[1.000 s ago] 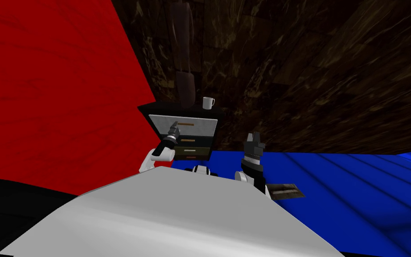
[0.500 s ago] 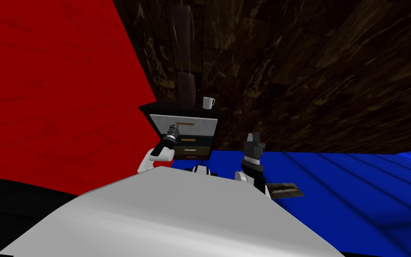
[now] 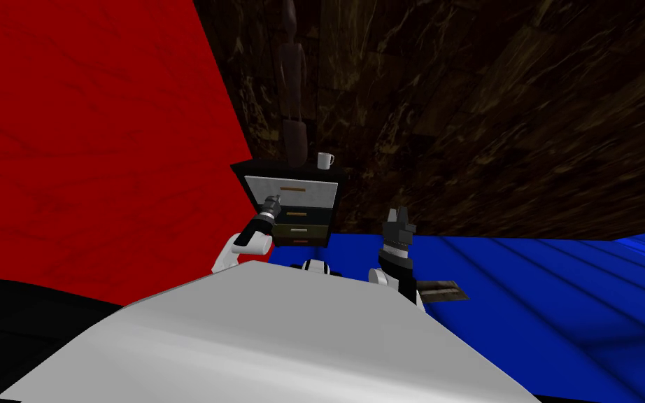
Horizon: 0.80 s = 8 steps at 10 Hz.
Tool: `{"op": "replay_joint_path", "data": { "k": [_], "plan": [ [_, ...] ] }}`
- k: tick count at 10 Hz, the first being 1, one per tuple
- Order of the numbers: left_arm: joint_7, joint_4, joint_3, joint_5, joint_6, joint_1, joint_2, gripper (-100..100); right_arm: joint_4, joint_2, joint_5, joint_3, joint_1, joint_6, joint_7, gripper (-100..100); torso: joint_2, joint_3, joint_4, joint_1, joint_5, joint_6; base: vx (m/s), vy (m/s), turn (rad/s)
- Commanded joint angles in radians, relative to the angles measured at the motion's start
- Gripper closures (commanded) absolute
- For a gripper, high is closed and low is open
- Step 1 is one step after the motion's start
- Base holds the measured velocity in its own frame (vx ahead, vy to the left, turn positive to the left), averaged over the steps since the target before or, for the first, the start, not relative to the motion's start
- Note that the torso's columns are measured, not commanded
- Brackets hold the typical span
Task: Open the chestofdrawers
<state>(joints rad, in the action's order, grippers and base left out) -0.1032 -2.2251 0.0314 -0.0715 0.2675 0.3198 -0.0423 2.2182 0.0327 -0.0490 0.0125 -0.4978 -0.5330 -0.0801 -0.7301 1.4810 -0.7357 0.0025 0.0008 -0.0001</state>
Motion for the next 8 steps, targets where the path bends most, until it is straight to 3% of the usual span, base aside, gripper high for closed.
{"op": "replay_joint_path", "data": {
  "k": [1, 3, 5, 8],
  "plan": [
    [-0.001, -0.004, 0.001, 0.000, 0.005, -0.001, -0.061, -100, 0.000, 0.000, 0.000, 0.000, 0.000, 0.000, 0.000, 0, -0.002, -0.001, 0.000, -0.001, 0.000, 0.000, 0.036, 0.004, -0.003],
    [-0.001, -0.012, 0.002, 0.000, 0.014, -0.001, -0.095, -100, 0.000, 0.000, 0.000, 0.000, 0.000, 0.000, 0.000, 0, -0.007, -0.004, -0.002, -0.002, -0.001, 0.000, 0.053, 0.012, -0.006],
    [-0.003, -0.029, 0.006, 0.000, 0.041, -0.002, -0.101, -100, 0.000, 0.000, 0.000, 0.000, 0.000, 0.000, 0.000, 0, -0.005, -0.003, -0.002, -0.002, -0.001, 0.000, 0.153, 0.026, -0.023],
    [-0.004, -0.042, 0.009, 0.000, 0.062, -0.003, -0.033, -100, 0.000, 0.000, 0.000, 0.000, 0.000, 0.000, 0.000, 0, -0.009, -0.005, -0.002, -0.004, -0.001, 0.000, 0.136, 0.007, -0.011]
  ]
}}
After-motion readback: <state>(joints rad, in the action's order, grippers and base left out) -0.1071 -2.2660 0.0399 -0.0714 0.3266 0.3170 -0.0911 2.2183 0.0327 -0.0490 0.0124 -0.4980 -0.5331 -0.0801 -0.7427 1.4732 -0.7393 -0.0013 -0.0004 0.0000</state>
